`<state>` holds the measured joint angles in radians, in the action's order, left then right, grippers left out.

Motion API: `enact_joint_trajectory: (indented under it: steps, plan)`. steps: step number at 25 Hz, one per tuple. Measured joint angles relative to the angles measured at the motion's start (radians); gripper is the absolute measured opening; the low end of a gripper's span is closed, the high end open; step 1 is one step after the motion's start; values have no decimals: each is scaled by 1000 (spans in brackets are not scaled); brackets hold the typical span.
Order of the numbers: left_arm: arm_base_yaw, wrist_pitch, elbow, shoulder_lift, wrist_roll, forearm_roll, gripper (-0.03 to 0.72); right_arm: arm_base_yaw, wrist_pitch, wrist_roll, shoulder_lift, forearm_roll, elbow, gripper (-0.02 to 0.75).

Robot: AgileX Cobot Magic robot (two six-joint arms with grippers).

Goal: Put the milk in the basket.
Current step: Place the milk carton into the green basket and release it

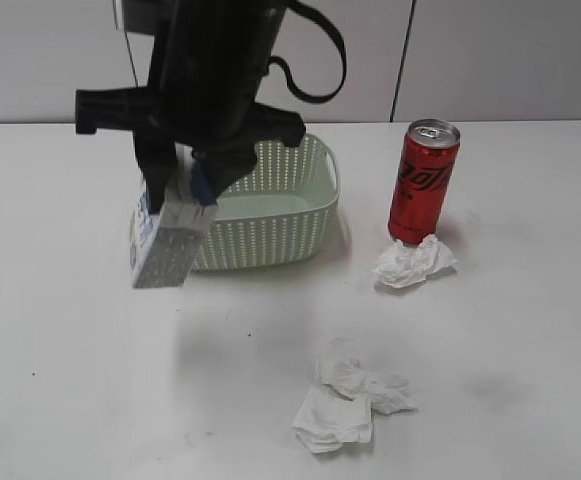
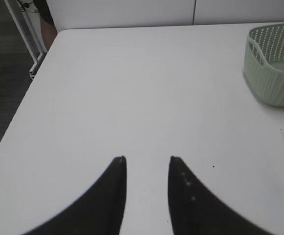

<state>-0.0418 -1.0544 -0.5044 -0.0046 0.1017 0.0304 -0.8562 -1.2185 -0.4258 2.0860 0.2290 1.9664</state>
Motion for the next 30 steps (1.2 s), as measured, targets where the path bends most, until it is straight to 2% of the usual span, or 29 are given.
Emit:
enact_joint_trajectory:
  steps: [2,7,14,19,30]
  plan:
    - [0,0,0,0,0,0,221,-1,-2,7,-4,-55,46,307]
    - [0,0,0,0,0,0,221,1,-4,12,-12,-291,141,304]
    - [0,0,0,0,0,0,221,36,-8,14,-11,-519,155,304]
    - [0,0,0,0,0,0,221,74,-9,16,25,-525,157,304]
    - [0,0,0,0,0,0,221,135,25,42,193,-373,158,304]
